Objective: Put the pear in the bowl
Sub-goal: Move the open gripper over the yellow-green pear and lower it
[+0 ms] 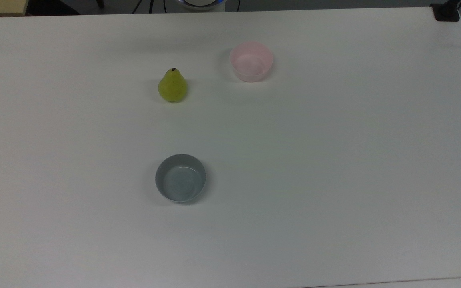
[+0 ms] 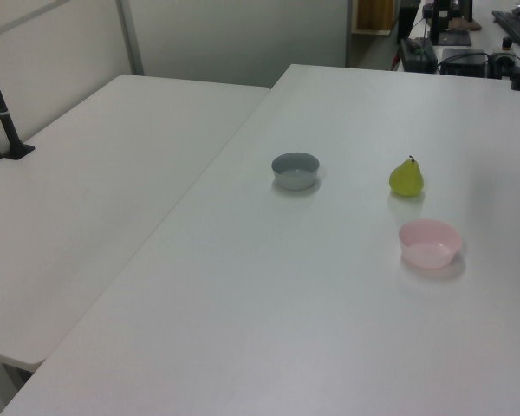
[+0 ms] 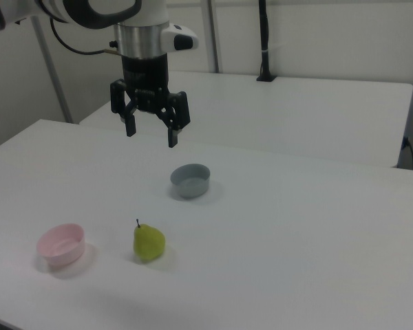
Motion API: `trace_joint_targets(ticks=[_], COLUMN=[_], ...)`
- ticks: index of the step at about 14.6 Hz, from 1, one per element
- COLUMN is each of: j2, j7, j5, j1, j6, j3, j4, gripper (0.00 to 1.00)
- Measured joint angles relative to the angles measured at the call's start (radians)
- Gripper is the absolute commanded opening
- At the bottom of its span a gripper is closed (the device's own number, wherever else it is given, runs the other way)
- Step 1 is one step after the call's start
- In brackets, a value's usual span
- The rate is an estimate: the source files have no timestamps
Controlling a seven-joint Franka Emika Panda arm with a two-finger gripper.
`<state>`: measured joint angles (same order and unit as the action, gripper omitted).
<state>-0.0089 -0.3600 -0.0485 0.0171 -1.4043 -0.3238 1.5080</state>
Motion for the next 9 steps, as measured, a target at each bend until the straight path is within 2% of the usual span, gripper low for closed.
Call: trace_joint_targets(ticks=[9], j2=[0.015], j7=[-0.011], j5=[0.000], j1=[0.018], j6=[-0.002], j3=[0.011], j4=[0.005], gripper=[1.00])
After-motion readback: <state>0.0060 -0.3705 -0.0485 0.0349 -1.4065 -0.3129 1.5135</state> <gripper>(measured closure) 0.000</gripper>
